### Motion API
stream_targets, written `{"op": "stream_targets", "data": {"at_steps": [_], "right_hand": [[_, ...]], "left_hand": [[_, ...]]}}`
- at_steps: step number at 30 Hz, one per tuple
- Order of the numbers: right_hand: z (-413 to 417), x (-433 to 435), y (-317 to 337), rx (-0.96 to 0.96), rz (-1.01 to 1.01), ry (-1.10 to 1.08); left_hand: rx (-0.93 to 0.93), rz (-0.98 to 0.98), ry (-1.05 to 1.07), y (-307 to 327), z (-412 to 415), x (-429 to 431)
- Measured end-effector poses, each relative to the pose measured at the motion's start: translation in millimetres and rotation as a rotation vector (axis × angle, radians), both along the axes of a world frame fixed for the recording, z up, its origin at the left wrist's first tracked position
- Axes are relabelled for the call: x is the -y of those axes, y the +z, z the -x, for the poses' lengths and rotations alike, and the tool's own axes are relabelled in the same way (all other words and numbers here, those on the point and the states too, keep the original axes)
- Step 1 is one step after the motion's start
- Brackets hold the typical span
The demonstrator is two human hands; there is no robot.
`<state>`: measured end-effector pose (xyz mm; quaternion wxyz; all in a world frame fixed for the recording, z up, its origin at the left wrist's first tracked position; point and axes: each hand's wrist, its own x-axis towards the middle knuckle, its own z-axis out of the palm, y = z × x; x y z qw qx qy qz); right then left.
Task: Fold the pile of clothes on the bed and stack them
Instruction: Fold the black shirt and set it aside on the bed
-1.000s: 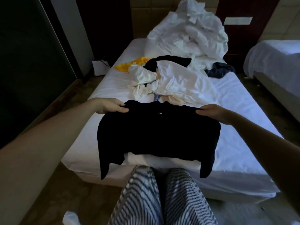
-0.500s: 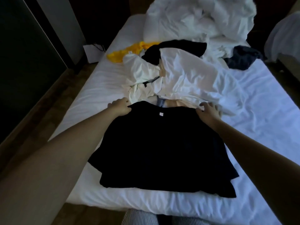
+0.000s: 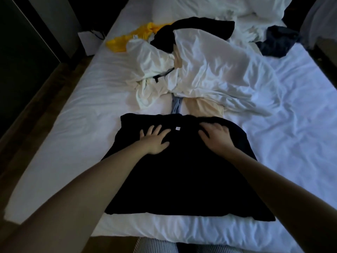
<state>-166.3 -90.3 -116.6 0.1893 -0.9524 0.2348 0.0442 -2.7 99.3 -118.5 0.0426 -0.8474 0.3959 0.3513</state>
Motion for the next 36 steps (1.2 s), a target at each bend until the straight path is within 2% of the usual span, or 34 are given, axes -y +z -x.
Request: {"op": "stream_targets", "data": {"at_steps": [2,3,6,8,12,14,16,17,20,24,27,29,31,33,36], "right_hand": [[-4.2,13.4,8.8,0.172,0.102,-0.191],[-6.1,23.1,9.0,0.146,0.075,-0.292],[-7.9,49.1,2.9,0.052,-0.275,-0.48],[-3.0,53.0,3.4,0.119,-0.359,-0.413],[18.5,36.4,11.6,0.305,-0.233,-0.066],[23.7,30.4,8.2,0.187,-0.263,0.111],[24.2,28.6,7.4,0.022,-0.374,0.073],[22.2,29.0,6.9,0.031,-0.403,0.016],[15.1,36.2,5.7,0.123,-0.346,-0.108],[15.8,43.6,0.4,-0.041,-0.25,-0.007],[18.1,42.6,0.3,-0.134,-0.312,0.161],[18.0,42.1,7.1,-0.172,-0.358,0.197],[17.7,44.5,15.6,-0.123,-0.375,0.155],[17.0,51.9,21.1,0.003,-0.331,0.025],[15.5,68.3,29.9,0.232,-0.243,-0.199]], "left_hand": [[0.094,0.141,0.035,6.4,-2.8,13.6],[0.115,0.231,0.056,10.3,-4.4,20.8],[0.067,0.472,0.074,16.4,-5.8,43.3],[0.001,0.547,0.046,18.2,3.2,61.1],[-0.02,0.626,0.024,16.8,27.6,95.3],[-0.041,0.601,0.101,16.6,33.3,108.1],[-0.071,0.462,0.188,18.8,33.2,116.8],[-0.064,0.374,0.183,19.6,30.5,120.1],[-0.077,0.205,0.082,25.3,24.6,122.6],[-0.157,0.035,-0.193,43.5,24.2,114.9],[-0.341,0.058,-0.258,48.1,18.3,104.0],[-0.36,0.166,-0.283,44.3,15.1,98.5],[-0.309,0.281,-0.255,44.6,13.5,99.2],[-0.256,0.377,-0.212,48.5,10.5,104.1],[-0.292,0.307,-0.241,57.5,4.5,108.4]]}}
